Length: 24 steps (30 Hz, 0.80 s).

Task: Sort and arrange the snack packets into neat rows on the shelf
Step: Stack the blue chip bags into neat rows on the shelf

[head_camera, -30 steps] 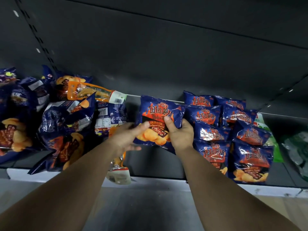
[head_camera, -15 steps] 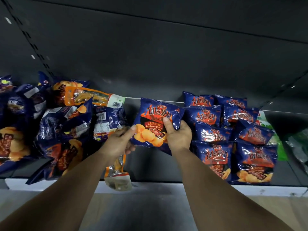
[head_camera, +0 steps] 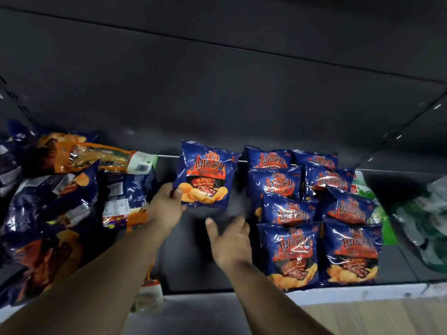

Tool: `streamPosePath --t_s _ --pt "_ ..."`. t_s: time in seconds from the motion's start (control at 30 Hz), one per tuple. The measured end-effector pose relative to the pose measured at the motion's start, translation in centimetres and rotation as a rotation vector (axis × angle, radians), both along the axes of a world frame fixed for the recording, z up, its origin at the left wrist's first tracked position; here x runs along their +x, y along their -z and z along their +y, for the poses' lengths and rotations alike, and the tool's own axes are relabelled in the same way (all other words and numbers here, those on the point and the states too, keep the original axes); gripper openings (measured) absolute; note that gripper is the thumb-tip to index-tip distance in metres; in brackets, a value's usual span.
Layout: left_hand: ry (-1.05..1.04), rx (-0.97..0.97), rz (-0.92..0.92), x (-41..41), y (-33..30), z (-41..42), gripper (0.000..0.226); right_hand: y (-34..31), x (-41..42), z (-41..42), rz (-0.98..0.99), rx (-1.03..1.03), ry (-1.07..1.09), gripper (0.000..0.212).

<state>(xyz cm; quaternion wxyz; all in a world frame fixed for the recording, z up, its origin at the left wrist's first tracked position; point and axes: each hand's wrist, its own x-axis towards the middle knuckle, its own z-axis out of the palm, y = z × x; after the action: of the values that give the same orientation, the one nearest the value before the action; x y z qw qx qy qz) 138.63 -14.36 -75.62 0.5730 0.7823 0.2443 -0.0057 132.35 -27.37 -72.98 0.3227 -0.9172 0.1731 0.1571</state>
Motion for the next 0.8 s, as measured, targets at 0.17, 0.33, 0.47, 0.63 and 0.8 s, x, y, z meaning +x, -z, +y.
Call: streamPosePath --t_s 0.17,0.33,0.47,0.63,0.8 --pt "0.008 -0.039 0.036 3.8 0.2 -2.6 0.026 0.7 0.5 -1.1 0.077 -0.086 -0.221 0.074" --pt "-0.05 -0.179 0.071 6.7 0.2 -4.7 0.02 1.5 0.0 -1.0 0.158 -0.186 -0.455 0.099" --pt "-0.106 -0.224 0.124 7.8 0.7 -5.0 0.013 1.8 -0.2 -1.6 0.189 -0.214 -0.533 0.1" --pt "-0.132 -0.138 0.173 7.5 2.1 -4.8 0.019 1.7 0.3 -1.9 0.164 -0.25 -0.554 0.08" --pt "-0.076 -0.038 0.154 7.1 2.2 -4.5 0.026 2.0 0.7 -1.4 0.139 -0.304 -0.546 0.073"
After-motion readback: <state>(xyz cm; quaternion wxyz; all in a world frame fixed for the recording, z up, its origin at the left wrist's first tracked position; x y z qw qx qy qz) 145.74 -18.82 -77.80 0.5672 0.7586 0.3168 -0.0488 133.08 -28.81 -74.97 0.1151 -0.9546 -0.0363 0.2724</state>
